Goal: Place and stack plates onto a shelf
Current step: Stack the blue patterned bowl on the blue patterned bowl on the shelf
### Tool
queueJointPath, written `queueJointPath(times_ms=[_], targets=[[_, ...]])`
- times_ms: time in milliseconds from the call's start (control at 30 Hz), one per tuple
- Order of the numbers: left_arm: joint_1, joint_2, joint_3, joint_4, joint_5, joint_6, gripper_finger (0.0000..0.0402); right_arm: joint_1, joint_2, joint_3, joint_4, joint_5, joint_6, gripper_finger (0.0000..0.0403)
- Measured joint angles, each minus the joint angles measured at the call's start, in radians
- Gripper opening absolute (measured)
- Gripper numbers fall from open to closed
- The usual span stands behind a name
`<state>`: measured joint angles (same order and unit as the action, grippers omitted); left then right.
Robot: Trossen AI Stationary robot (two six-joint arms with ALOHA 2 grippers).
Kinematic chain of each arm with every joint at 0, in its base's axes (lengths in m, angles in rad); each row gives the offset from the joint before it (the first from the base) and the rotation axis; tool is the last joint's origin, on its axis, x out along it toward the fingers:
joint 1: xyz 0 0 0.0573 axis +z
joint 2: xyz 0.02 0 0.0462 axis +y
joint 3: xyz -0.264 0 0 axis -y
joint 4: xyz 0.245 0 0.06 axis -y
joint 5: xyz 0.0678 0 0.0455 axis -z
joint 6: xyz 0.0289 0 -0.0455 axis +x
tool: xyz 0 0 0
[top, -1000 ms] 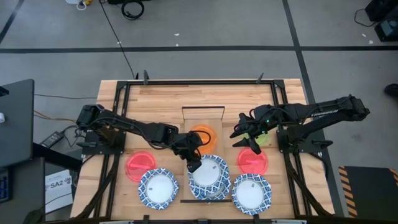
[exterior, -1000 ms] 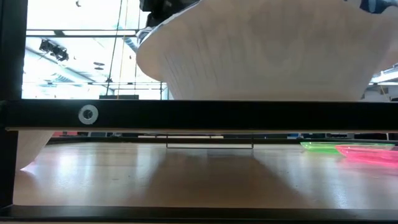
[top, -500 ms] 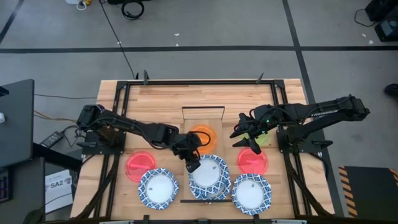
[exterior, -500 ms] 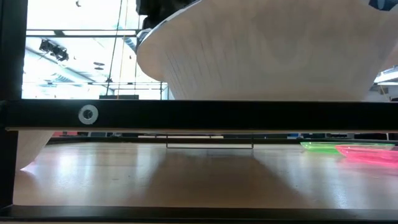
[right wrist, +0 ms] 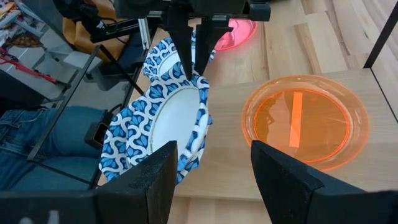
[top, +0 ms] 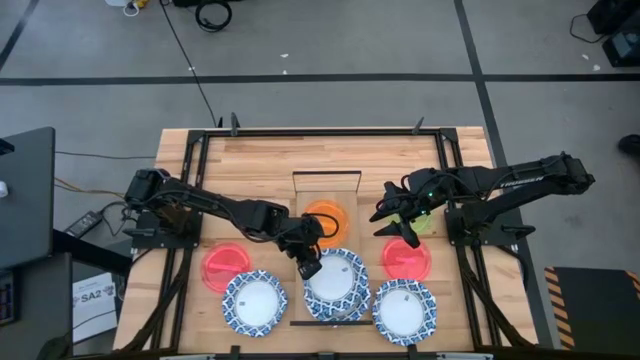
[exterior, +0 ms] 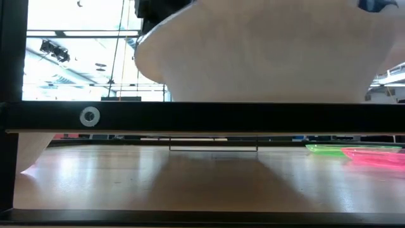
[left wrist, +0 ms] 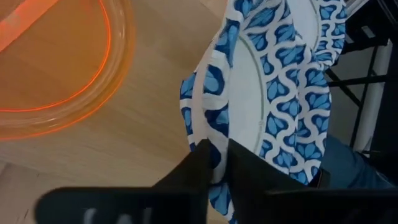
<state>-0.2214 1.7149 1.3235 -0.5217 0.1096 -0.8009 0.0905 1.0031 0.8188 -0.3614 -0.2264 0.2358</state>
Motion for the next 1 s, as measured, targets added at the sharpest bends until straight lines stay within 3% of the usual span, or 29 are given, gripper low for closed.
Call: queueJointPath(times_ms=[133, 467, 1000], targets=[[0.005, -0.002, 0.0, 0.0, 0.023, 0.0, 0.001, 0.0, 0.0, 0.0, 0.0, 0.0, 0.0, 0.021], [0.035, -0.002, 0.0, 0.008, 0.156, -0.001, 0.001, 0.0, 0.0, 0.0, 0.0, 0.0, 0.0, 0.021], [0.003, 0.0, 0.0, 0.081, 0.116, -0.026, 0.0011, 0.0, 0.0, 0.0, 0.0, 0.0, 0.0, 0.021]])
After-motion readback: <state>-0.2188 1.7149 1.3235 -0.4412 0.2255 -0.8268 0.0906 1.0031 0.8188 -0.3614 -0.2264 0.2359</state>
